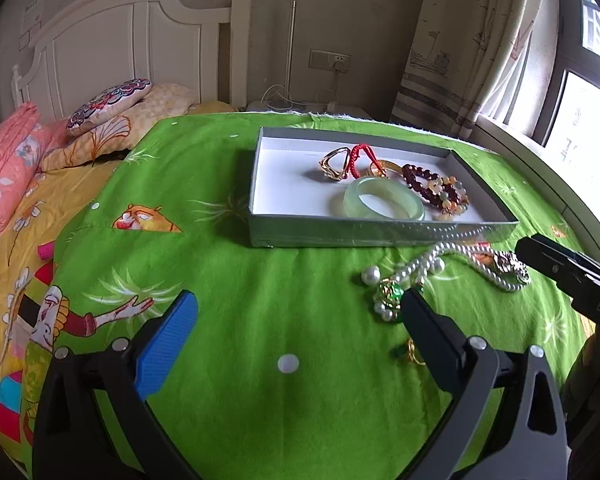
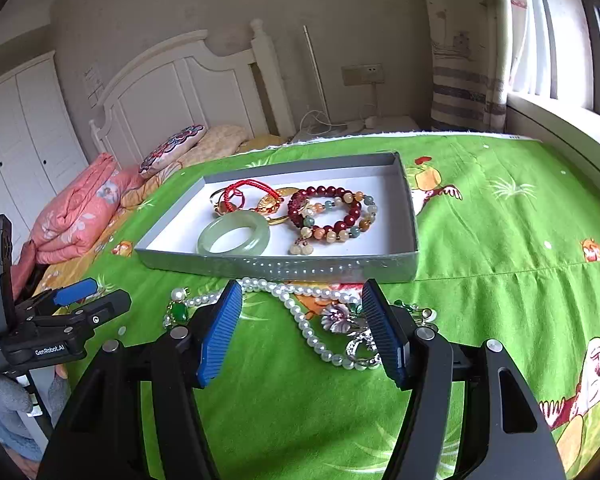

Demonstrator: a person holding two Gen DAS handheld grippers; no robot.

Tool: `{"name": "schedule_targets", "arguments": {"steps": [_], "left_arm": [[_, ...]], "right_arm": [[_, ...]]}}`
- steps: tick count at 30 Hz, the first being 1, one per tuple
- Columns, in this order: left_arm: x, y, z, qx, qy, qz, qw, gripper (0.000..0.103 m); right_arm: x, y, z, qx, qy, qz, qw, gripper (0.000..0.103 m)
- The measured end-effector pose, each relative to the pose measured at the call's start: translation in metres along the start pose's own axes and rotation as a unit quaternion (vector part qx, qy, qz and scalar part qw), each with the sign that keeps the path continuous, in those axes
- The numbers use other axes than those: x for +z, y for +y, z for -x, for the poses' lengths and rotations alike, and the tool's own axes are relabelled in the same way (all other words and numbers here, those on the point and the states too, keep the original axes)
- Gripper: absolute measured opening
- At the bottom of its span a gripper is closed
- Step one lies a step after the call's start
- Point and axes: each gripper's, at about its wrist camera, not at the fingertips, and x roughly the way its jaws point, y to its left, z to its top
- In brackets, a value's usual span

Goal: Organize jewelry
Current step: 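Withdraw both open tools from the box toward the pearl necklace, then grasp the silver flower pendant with the right tool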

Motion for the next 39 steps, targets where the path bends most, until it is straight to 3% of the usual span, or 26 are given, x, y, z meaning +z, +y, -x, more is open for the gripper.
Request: {"name": "schedule_targets", "arguments": {"steps": [6,11,17,27,39], "left_arm": [[-0.019,-0.001,0.017,-0.026,-0.003,-0.018,0.9995,0.1],[-0.021,0.013,0.019,-0.069,-0.004,0.014,0.9975,0.1],[-0.02,0.02,0.012,-0.104,0.008,0.036,0.9939,0.1],[-0.019,0.025,0.007,-0.115,0.016,0.054,0.9918,0.1],[-0.02,0.025,0.009,-0.124,0.012,0.055,0.9907,0.1]], "right_arm": [[-0.009,0.019,-0.001,0.012,0.028,0.04,0.999,0.061],[-0.019,0.034,0.002,0.021,0.043,0.069,0.997,0.061],[-0.022,0.01,0.009,0.004,0.045,0.042,0.998,0.061],[-0.021,-0.022,0.008,-0.01,0.059,-0.006,0.998,0.061],[-0.013,-0.039,-0.017,-0.065,0.102,-0.045,0.992,0.062]]}}
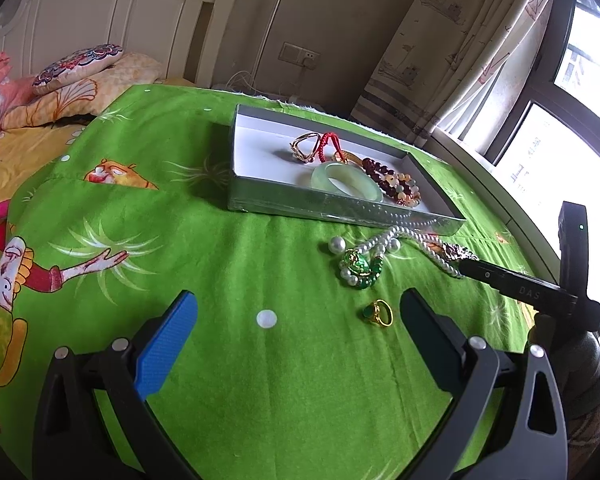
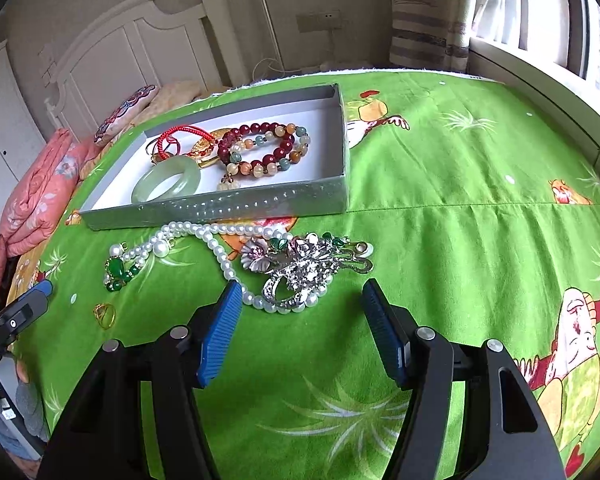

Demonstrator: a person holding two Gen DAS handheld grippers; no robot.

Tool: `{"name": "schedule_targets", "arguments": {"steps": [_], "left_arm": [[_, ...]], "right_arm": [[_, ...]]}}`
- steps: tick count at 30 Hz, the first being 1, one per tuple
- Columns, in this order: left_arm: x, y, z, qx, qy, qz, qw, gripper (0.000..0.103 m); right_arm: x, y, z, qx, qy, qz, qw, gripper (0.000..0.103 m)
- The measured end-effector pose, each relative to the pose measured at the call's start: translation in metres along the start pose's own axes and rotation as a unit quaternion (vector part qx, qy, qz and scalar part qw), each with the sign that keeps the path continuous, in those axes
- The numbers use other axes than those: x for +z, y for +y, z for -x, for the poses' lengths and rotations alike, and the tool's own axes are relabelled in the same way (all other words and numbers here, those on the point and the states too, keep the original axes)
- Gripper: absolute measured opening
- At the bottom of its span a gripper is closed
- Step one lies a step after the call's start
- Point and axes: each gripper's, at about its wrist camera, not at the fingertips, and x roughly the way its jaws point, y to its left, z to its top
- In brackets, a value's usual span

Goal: Organize jewelry
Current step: 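Grasp the silver flower pendant with the right tool, then grasp the gold flower pin brooch with the left tool while the right holds the silver pendant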

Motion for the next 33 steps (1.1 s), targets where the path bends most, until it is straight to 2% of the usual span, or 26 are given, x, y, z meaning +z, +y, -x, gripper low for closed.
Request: {"name": "schedule_targets", "arguments": {"steps": [4,12,15,17,21,29,31,33], "left_arm": [[0.0,0.0,0.001,-0.002,-0.002,0.0,1.0,0.1],[0.0,0.0,0.001,-0.003,-0.003,0.001,1.0,0.1],[0.0,0.0,0.001,-0.003,-0.003,0.001,1.0,0.1],[0.0,0.0,0.001,-0.003,-0.003,0.001,1.0,0.1],[0.0,0.0,0.0,-0.003,-0.002,0.001,1.0,0.1],[0.0,-0.002,-0.002,0.005,0.004,-0.005,1.0,0.1],[0.0,-0.008,-0.005,0.017,0.014,-0.017,0.9996,0.1],[0.0,-0.023,-0.008,0.035,0.019,-0.049,0.998,0.1]], "right_arm": [[0.008,0.008,-0.008,0.005,0.0,0.007,1.0,0.062],[0.015,0.024,-0.018,-0.014,-0.001,0.055,0.998,0.06],[0.01,0.026,-0.016,-0.015,0.003,0.077,0.997,0.05],[0.008,0.022,-0.012,-0.014,-0.002,0.077,0.997,0.032],[0.004,0.016,-0.006,-0.033,-0.006,0.087,0.996,0.032],[-0.011,0.009,0.026,-0.011,-0.044,0.086,0.995,0.032],[-0.015,0.005,0.033,-0.008,-0.048,0.084,0.995,0.032],[-0.019,-0.003,0.04,-0.006,-0.053,0.076,0.996,0.032]]}}
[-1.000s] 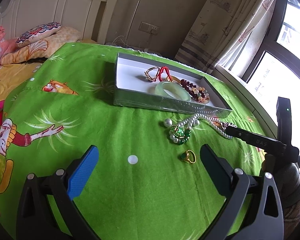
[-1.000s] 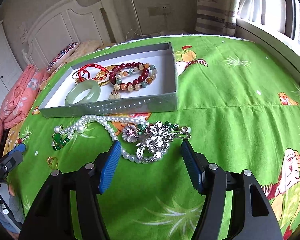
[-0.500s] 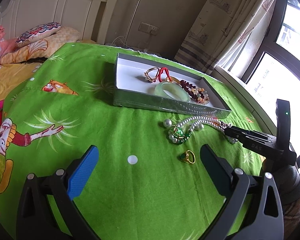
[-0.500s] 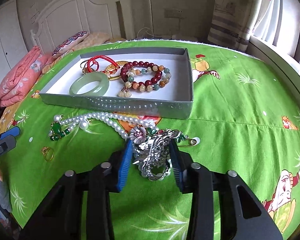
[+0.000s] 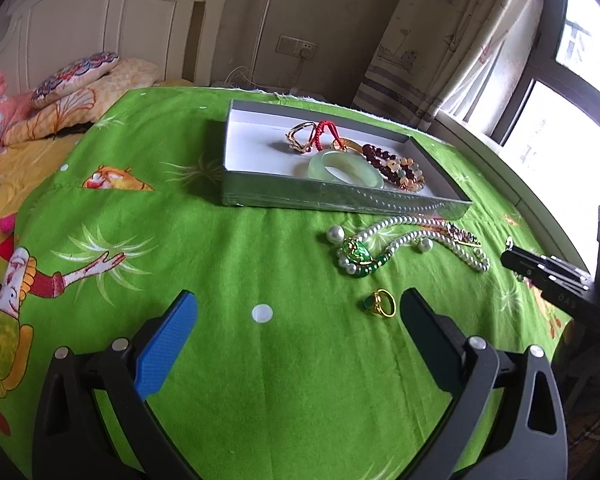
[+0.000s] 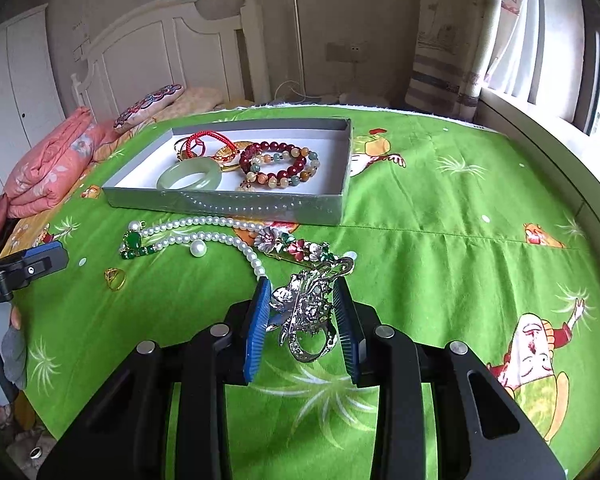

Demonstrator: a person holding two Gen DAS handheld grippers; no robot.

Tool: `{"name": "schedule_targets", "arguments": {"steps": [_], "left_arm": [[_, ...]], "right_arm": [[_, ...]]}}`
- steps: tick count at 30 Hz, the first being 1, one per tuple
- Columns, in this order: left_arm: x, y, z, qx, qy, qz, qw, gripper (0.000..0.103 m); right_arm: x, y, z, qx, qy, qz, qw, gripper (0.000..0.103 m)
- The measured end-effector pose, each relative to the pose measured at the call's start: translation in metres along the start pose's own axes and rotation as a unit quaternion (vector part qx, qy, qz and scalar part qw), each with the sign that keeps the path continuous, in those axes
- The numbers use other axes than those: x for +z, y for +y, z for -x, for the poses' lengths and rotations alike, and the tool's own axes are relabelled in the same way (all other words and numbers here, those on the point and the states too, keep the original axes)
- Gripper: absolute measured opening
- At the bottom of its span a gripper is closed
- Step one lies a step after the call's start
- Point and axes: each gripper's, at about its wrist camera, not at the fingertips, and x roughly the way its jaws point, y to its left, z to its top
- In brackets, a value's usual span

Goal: Organize jewelry
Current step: 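Grasp the gold flower pin brooch with the left tool while the right holds the silver pendant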

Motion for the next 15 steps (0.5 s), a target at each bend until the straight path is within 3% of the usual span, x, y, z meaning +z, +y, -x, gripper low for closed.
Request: {"name": "schedule_targets", "arguments": {"steps": [2,8,13,15], "left_arm": [[0.001,-0.019,-0.002,0.01,0.0,-0.04,0.9991,0.1],[0.016,-0.097,-0.025,-0.012,0.001,-0.129,0.9916,0.098],[0.034,-0.155,-0.07,-0.031,0.028,-0.23,0.9724,0.068],[0.042,-0.165,-0.088,-0.033,0.043,-0.248,0.9673,0.062]], "right_arm": [[-0.004,-0.009,0.005,-0.003,-0.006,-0.011,1.0,0.032],[-0.01,-0.051,0.014,-0.009,-0.035,-0.096,0.995,0.032],[-0.014,-0.066,0.019,0.002,-0.048,-0.12,0.992,0.032],[-0.014,-0.064,0.019,0.003,-0.051,-0.114,0.992,0.032]]}}
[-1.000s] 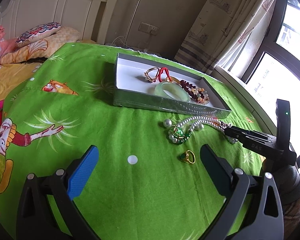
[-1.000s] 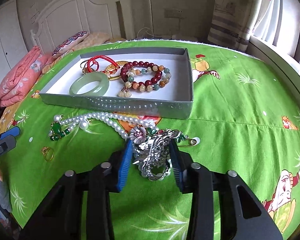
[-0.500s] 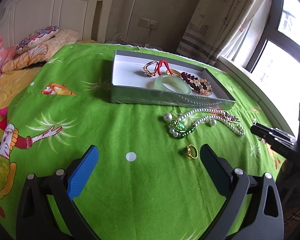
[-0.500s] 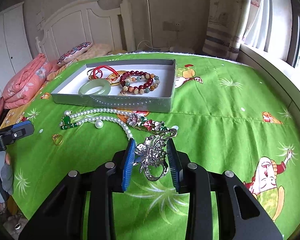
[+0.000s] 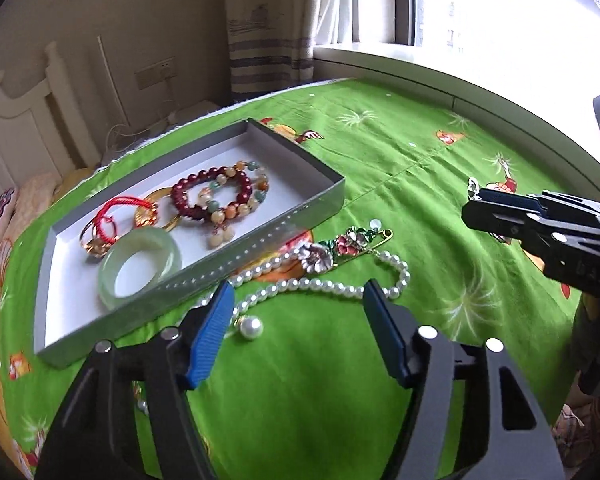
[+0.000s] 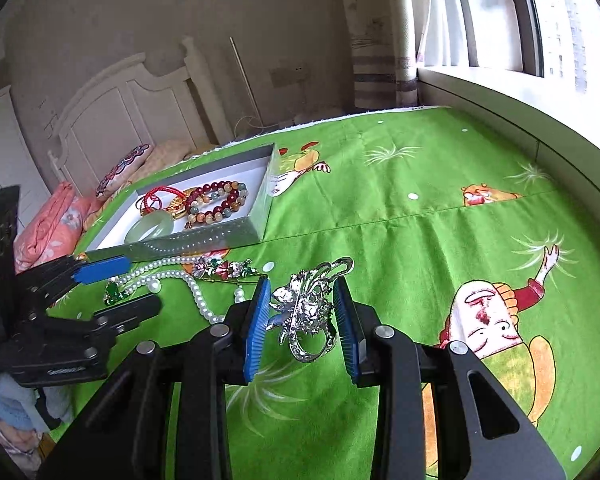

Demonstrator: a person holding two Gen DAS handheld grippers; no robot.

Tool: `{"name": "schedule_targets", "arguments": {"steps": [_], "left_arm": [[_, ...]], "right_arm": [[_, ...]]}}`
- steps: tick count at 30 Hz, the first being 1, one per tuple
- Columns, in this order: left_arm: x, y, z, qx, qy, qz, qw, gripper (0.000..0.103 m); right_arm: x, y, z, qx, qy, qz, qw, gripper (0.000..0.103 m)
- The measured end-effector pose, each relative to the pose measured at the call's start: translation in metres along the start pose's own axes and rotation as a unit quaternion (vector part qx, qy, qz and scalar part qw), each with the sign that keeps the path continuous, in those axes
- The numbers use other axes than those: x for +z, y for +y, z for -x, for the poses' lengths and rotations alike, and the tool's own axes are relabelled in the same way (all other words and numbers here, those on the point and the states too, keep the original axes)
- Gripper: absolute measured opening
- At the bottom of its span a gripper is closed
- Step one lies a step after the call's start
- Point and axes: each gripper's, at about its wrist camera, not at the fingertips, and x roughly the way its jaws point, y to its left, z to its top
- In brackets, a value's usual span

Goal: Organize jewelry
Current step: 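Grasp the gold flower pin brooch with the left tool while the right holds the silver pendant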

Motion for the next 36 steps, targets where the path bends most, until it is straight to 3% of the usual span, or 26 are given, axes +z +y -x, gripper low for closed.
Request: {"name": "schedule_targets", "arguments": {"steps": [5,11,12,14,16,18,22,26,30,34,36], "left_arm": [[0.017,0.004,-0.023,-0.028,0.024,-0.003,0.9993,0.047],[0.016,-0.011,-0.037,-0.043,0.038,-0.046,0.9973,0.046],[0.016,-0.012,-0.038,-0.052,0.04,-0.046,0.9968,0.043],[0.016,-0.016,-0.038,-0.076,0.048,-0.044,0.995,0.026],[0.013,-0.024,-0.032,-0.093,0.051,-0.061,0.9924,0.026],[0.01,-0.033,-0.029,-0.085,0.052,-0.078,0.992,0.026],[0.015,-0.028,-0.034,-0.067,0.053,-0.058,0.9946,0.029],[0.026,-0.018,-0.04,-0.085,0.052,-0.03,0.9945,0.029],[0.033,-0.027,-0.041,-0.087,0.049,-0.051,0.9937,0.03],[0.042,-0.034,-0.046,-0.077,0.046,-0.067,0.9937,0.053],[0.043,-0.036,-0.053,-0.081,0.057,-0.07,0.9926,0.053]], "right_arm": [[0.0,-0.003,0.001,0.017,-0.007,-0.005,1.0,0.032],[-0.001,-0.005,0.004,0.035,-0.014,-0.009,0.999,0.032],[-0.001,-0.005,0.004,0.037,-0.015,-0.01,0.999,0.032],[-0.001,-0.006,0.005,0.04,-0.015,-0.011,0.999,0.032],[-0.001,-0.007,0.005,0.042,-0.016,-0.011,0.999,0.032],[-0.002,-0.007,0.006,0.043,-0.017,-0.012,0.999,0.032],[-0.002,-0.007,0.006,0.042,-0.016,-0.012,0.999,0.032],[-0.002,-0.007,0.006,0.041,-0.015,-0.012,0.999,0.032],[-0.001,-0.006,0.005,0.04,-0.013,-0.01,0.999,0.032],[-0.001,-0.006,0.005,0.04,-0.013,-0.011,0.999,0.032],[-0.002,-0.006,0.005,0.04,-0.012,-0.011,0.999,0.032]]}}
